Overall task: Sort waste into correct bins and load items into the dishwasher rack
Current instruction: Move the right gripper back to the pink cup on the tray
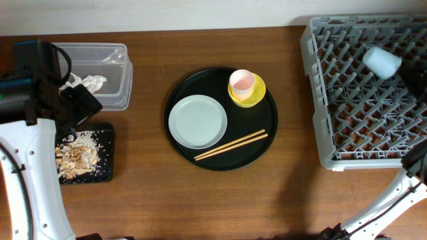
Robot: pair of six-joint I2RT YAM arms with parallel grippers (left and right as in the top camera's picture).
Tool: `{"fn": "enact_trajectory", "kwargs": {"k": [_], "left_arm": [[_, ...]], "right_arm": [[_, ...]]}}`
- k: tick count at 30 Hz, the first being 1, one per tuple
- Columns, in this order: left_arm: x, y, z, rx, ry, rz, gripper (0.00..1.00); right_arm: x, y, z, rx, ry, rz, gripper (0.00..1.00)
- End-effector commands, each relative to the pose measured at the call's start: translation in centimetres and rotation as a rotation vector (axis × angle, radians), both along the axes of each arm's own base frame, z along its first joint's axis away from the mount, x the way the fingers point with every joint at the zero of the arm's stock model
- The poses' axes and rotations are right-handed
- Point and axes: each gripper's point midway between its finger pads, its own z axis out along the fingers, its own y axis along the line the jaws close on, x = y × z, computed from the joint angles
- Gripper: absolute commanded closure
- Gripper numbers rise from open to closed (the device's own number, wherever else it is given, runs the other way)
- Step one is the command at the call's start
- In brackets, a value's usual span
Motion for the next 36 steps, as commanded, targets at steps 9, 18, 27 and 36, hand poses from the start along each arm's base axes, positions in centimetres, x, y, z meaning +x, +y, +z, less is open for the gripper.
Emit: {"fn": "enact_trajectory", "kwargs": {"k": [9,18,27,36], "left_arm": [[-0.2,0.1,0.4,0.007,-0.013,0.003,0.01],[-0.2,0.1,0.4,0.007,-0.013,0.003,0.01],[-0.2,0.1,0.4,0.007,-0.013,0.003,0.01],[-0.2,0.1,0.4,0.007,-0.013,0.003,0.01]], "right_arm": [[-5.0,-2.2,8.4,-0.460,0.174,-0.127,0.59],[-1.4,2.7,11.3,-0.805,0.228,-0.085,0.83],[5.1,6.0,3.4,-1.230,0.482,-0.041,0.95],[3.9,3.5,1.1,-1.303,0.651,-0.130,0.96]]}}
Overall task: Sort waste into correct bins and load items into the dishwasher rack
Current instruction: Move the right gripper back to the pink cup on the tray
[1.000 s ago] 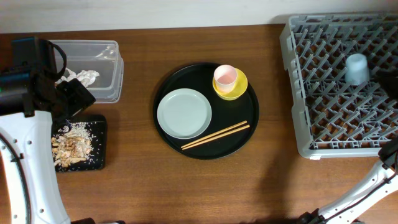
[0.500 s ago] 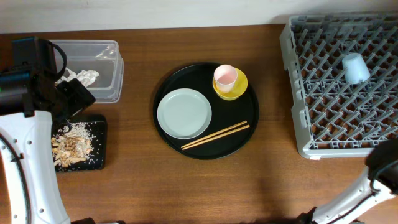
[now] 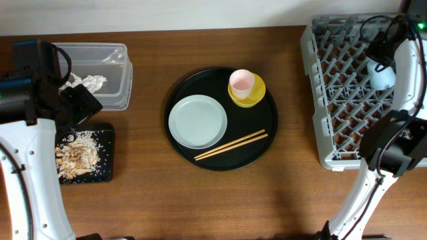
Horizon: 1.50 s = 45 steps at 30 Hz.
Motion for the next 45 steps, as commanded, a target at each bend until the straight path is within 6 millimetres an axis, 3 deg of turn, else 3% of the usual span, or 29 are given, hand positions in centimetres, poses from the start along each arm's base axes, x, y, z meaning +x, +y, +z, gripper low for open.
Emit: {"fn": "enact_trajectory", "kwargs": {"k": [1,8,17,22,29,34,37,41,45], "left_arm": [[-0.2,0.1,0.4,0.007,-0.013,0.003,0.01],[-0.2,0.1,0.4,0.007,-0.013,0.003,0.01],[-0.2,0.1,0.4,0.007,-0.013,0.003,0.01],[-0.2,0.1,0.4,0.007,-0.013,0.003,0.01],[-0.2,0.1,0.4,0.007,-0.013,0.003,0.00],[-0.2,0.1,0.4,0.007,-0.013,0.003,0.01],[-0.2,0.1,0.4,0.007,-0.013,0.003,0.01],[-0.2,0.1,0.4,0.007,-0.013,0.003,0.01],[-0.2,0.1,0.4,0.007,-0.013,0.003,0.01]], "right_arm": [[-1.1,-2.0,-0.3,-0.040,0.027,-0.069,0.96],[0.9,0.1,-0.5,0.089,-0.061,0.011,0.96],[0.9,-0.4,-5.2,0.102,0.018,-0.005,0.96],[-0.5,-1.9,-5.3,0.023,0.081,-0.055,0.96],[-3.2,-4.9,-2.3,-0.068,0.124,-0.154,0.96],[-4.8,-6.3,1.3,-0.077,0.081,-0.208,0.96],[-5.8,-6.8,1.9,-0.071,0.094,-0.224,0.96],[-6.6,-6.2,3.8,-0.048,0.091,-0.217,0.96],[-6.2,-3.7,9.0,0.029,-0.049,-0.152,0.96]]}}
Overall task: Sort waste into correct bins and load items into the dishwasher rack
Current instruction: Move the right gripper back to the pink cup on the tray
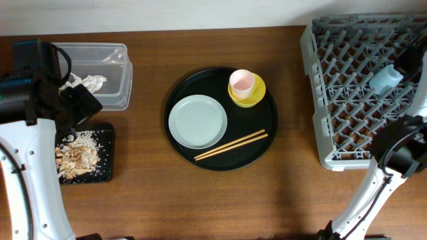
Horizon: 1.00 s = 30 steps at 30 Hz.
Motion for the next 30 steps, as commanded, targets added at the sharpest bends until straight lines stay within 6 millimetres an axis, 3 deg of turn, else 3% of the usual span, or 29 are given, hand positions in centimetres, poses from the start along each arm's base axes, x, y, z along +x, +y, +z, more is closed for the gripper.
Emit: {"fn": "enact_trajectory", "kwargs": {"k": [1,4,7,10,13,18,22,30], "left_arm": [[-0.2,0.1,0.4,0.007,-0.013,0.003,0.01],[-0.2,0.1,0.4,0.007,-0.013,0.003,0.01],[-0.2,0.1,0.4,0.007,-0.013,0.003,0.01],[-0.2,0.1,0.4,0.007,-0.013,0.003,0.01],[-0.2,0.1,0.4,0.007,-0.013,0.003,0.01],[-0.2,0.1,0.4,0.007,-0.013,0.003,0.01],[-0.2,0.1,0.4,0.007,-0.013,0.003,0.01],[-0.2,0.1,0.4,0.007,-0.013,0.003,0.01]], "right_arm": [[0.9,3.3,10.4,0.042,-0.278,0.074,0.96],[0.7,7.6,16.6,0.148,-0.466,0.190,0.96],[-1.7,13.4,23.1,0.267,-0.629,0.334,0.95],[-4.4,17.3,26.3,0.286,-0.664,0.407,0.89],[-6.5,20.9,27.7,0.290,-0.655,0.492,0.78],[-8.5,27.9,27.1,0.366,-0.569,0.679,0.60],[-8.5,35.0,25.5,0.424,-0.485,0.881,0.27],[-6.0,44.6,18.0,0.272,-0.234,1.112,0.26]]}}
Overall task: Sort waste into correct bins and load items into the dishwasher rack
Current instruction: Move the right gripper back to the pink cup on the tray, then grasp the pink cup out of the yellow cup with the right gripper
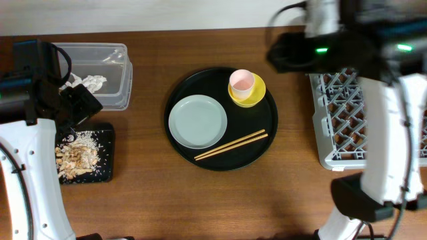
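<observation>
A round black tray at the table's middle carries a pale green plate, a pair of chopsticks and a pink cup standing on a yellow saucer. The grey dishwasher rack fills the right side. My right arm reaches left across its upper part, with the right gripper just beyond the tray's upper right rim, close to the cup. Its jaws are too dark to read. My left gripper hangs between the two bins at the left, its jaws hidden.
A clear plastic bin holding crumpled paper stands at the back left. In front of it lies a black bin with food scraps. The right arm's body hides most of the rack's upper rows.
My right arm was at the far right edge beside a pale cup lying in the rack. It now stretches left over the rack, gripper by the tray. The pale cup is hidden. Left arm unchanged.
First a pale cup was over the rack's upper right at my right gripper. Then the cup sat in the rack with the gripper just behind it, then the arm stood off at the right edge. Now that arm is beside the tray. The left arm never moved.
</observation>
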Robot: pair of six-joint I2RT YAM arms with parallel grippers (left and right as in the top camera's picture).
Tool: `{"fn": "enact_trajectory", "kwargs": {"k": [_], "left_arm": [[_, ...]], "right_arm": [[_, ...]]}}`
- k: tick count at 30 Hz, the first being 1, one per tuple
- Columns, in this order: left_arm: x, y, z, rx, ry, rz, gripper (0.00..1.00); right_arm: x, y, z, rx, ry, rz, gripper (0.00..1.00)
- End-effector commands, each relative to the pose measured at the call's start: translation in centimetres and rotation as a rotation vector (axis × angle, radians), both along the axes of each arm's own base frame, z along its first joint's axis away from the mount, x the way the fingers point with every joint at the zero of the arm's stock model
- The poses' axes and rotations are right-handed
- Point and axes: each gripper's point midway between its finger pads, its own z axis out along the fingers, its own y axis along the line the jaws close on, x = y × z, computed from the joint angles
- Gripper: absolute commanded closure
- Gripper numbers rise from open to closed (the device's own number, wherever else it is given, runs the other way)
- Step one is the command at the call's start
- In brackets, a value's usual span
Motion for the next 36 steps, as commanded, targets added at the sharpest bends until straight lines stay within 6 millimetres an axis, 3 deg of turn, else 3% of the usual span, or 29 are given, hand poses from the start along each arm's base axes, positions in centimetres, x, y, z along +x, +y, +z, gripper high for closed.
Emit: {"fn": "enact_trajectory", "kwargs": {"k": [1,3,6,11,14,20,25,33,34,36], "left_arm": [[-0.2,0.1,0.4,0.007,-0.013,0.003,0.01],[-0.2,0.1,0.4,0.007,-0.013,0.003,0.01],[-0.2,0.1,0.4,0.007,-0.013,0.003,0.01],[-0.2,0.1,0.4,0.007,-0.013,0.003,0.01],[-0.2,0.1,0.4,0.007,-0.013,0.003,0.01],[-0.2,0.1,0.4,0.007,-0.013,0.003,0.01],[-0.2,0.1,0.4,0.007,-0.013,0.003,0.01],[-0.2,0.1,0.4,0.007,-0.013,0.003,0.01],[-0.2,0.1,0.4,0.007,-0.013,0.003,0.01],[-0.2,0.1,0.4,0.007,-0.013,0.003,0.01]], "right_arm": [[2.4,3.8,-4.8,-0.152,0.026,0.064,0.27],[3.7,6.1,-7.1,-0.190,0.029,0.096,0.29],[5.9,7.6,-11.4,-0.312,0.047,0.051,0.29],[8.0,8.1,-17.0,-0.432,0.104,0.005,0.29],[8.3,7.7,-18.5,-0.460,0.132,-0.021,0.31],[8.0,7.4,-18.3,-0.470,0.138,-0.027,0.28],[5.8,8.2,-18.4,-0.413,0.225,0.025,0.27],[3.7,7.5,-13.6,-0.350,0.180,0.000,0.23],[3.3,7.8,-13.3,-0.329,0.188,0.012,0.21],[2.2,8.6,-12.8,-0.272,0.216,0.047,0.01]]}}
